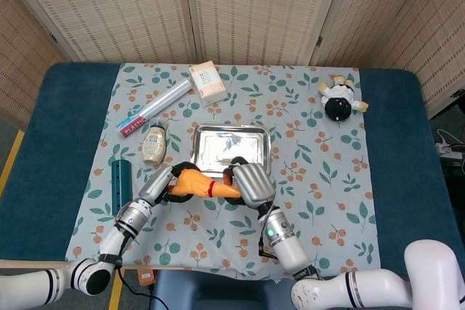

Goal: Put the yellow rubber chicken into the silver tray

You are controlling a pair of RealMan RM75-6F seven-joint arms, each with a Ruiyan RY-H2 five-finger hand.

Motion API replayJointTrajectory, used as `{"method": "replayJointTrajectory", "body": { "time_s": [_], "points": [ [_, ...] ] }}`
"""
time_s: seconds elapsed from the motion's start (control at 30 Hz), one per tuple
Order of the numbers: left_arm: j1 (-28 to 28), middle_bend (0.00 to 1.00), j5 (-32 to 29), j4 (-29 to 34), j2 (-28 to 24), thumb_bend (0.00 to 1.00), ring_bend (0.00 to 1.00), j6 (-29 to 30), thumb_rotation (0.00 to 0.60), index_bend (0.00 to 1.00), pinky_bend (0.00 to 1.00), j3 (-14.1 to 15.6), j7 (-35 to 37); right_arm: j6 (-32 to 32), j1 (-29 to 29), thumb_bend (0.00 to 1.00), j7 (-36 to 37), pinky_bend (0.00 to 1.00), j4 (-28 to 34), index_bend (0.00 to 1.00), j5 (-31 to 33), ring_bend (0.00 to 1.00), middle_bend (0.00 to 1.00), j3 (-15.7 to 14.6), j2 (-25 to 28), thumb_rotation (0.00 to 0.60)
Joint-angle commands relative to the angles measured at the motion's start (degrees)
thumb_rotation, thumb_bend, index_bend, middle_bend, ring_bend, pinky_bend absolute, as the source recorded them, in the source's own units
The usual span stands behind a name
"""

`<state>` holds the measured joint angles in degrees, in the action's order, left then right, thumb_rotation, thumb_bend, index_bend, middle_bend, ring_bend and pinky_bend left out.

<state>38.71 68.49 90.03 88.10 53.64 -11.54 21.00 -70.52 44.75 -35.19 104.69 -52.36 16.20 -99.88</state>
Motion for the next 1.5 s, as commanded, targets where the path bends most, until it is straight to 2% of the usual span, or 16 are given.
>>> {"method": "replayJointTrajectory", "body": {
  "time_s": [0.03,0.3,0.37,0.4,0.43,0.47,0.5,0.53,0.6,0.67,0.83,1.23,1.3,1.37,1.43,1.5],
  "points": [
    [-0.4,0.92,0.4,0.4,0.4,0.74,0.82,0.9,0.6,0.94,1.0,-0.1,-0.8,0.0,0.0,0.32,0.2,0.87,0.1,0.91,0.0,0.72,0.56,0.0,0.1,0.6],
    [-1.4,0.93,1.6,0.3,1.5,0.68,0.83,3.4,0.6,0.97,1.0,-0.5,-1.5,-0.2,-0.1,0.32,0.5,0.87,0.3,0.91,0.0,0.72,0.56,-0.2,0.5,0.6],
    [-1.7,0.97,2.5,0.0,1.9,0.63,0.81,4.6,0.6,0.93,0.93,-0.7,-1.0,-0.1,-0.2,0.32,0.7,0.87,0.3,0.91,0.0,0.72,0.56,-0.2,0.6,0.6],
    [-1.9,0.95,3.1,-0.4,2.2,0.61,0.77,5.2,0.6,0.86,0.86,-0.6,-1.0,-0.1,-0.2,0.32,0.7,0.87,0.4,0.91,0.0,0.72,0.56,-0.2,0.7,0.6],
    [-1.6,0.85,4.1,-0.5,1.8,0.58,0.67,4.1,0.6,0.71,0.72,0.1,-0.5,-0.1,-0.2,0.32,0.8,0.87,0.4,0.91,0.1,0.72,0.56,-0.2,0.7,0.6],
    [-1.0,0.6,4.4,0.1,0.6,0.54,0.46,1.4,0.6,0.46,0.54,0.8,0.8,-0.2,-0.1,0.32,0.8,0.87,0.4,0.91,0.1,0.72,0.56,-0.1,0.8,0.6],
    [-0.5,0.43,4.3,0.4,-0.5,0.51,0.31,-0.8,0.6,0.31,0.43,1.1,1.8,-0.3,-0.1,0.32,0.8,0.87,0.4,0.91,0.2,0.72,0.56,-0.1,0.7,0.6],
    [0.0,0.17,4.3,0.5,-1.3,0.48,0.11,-2.4,0.6,0.11,0.26,1.2,2.5,-0.4,-0.1,0.32,0.7,0.87,0.4,0.91,0.2,0.72,0.56,-0.1,0.7,0.6],
    [0.6,0.01,5.2,-0.1,-2.0,0.44,0.0,-3.5,0.6,0.0,0.09,1.4,2.7,-0.5,-0.1,0.32,0.7,0.87,0.5,0.91,0.0,0.72,0.56,-0.1,0.7,0.6],
    [0.6,0.0,5.9,-0.5,-2.0,0.4,0.0,-3.2,0.6,0.0,0.01,1.5,2.8,-0.5,0.0,0.32,0.6,0.87,0.6,0.91,0.1,0.72,0.56,-0.1,0.8,0.6],
    [0.3,0.0,7.2,-0.2,-2.1,0.32,0.0,-2.4,0.6,0.0,0.0,1.5,4.7,-0.7,0.0,0.32,0.3,0.87,0.4,0.91,0.4,0.72,0.56,-0.1,0.9,0.6],
    [-0.1,0.0,8.4,-0.9,-1.0,0.31,0.0,0.3,0.6,0.0,0.02,1.7,3.0,-1.2,0.1,0.32,-0.3,0.87,1.0,0.91,0.6,0.72,0.56,-0.3,0.9,0.6],
    [-1.0,0.1,6.4,-0.9,0.6,0.36,0.06,2.8,0.6,0.14,0.19,0.5,1.2,-1.3,0.1,0.32,-0.2,0.87,1.2,0.91,0.5,0.72,0.56,-0.3,0.9,0.6],
    [-1.6,0.46,4.7,-0.8,2.1,0.45,0.31,4.5,0.6,0.56,0.52,-0.3,0.1,-1.3,0.1,0.32,-0.2,0.87,1.2,0.91,0.5,0.72,0.56,-0.3,0.9,0.6],
    [-1.7,0.78,4.3,-1.4,3.0,0.55,0.56,5.2,0.6,0.87,0.77,-0.4,-1.2,-1.3,0.1,0.32,-0.2,0.87,1.2,0.91,0.5,0.72,0.56,-0.3,0.9,0.6],
    [-1.5,0.91,4.6,-1.8,3.0,0.61,0.67,4.7,0.6,0.97,0.86,-0.2,-1.1,-1.3,0.1,0.32,-0.2,0.87,1.2,0.91,0.5,0.72,0.56,-0.4,0.9,0.6]
  ]
}}
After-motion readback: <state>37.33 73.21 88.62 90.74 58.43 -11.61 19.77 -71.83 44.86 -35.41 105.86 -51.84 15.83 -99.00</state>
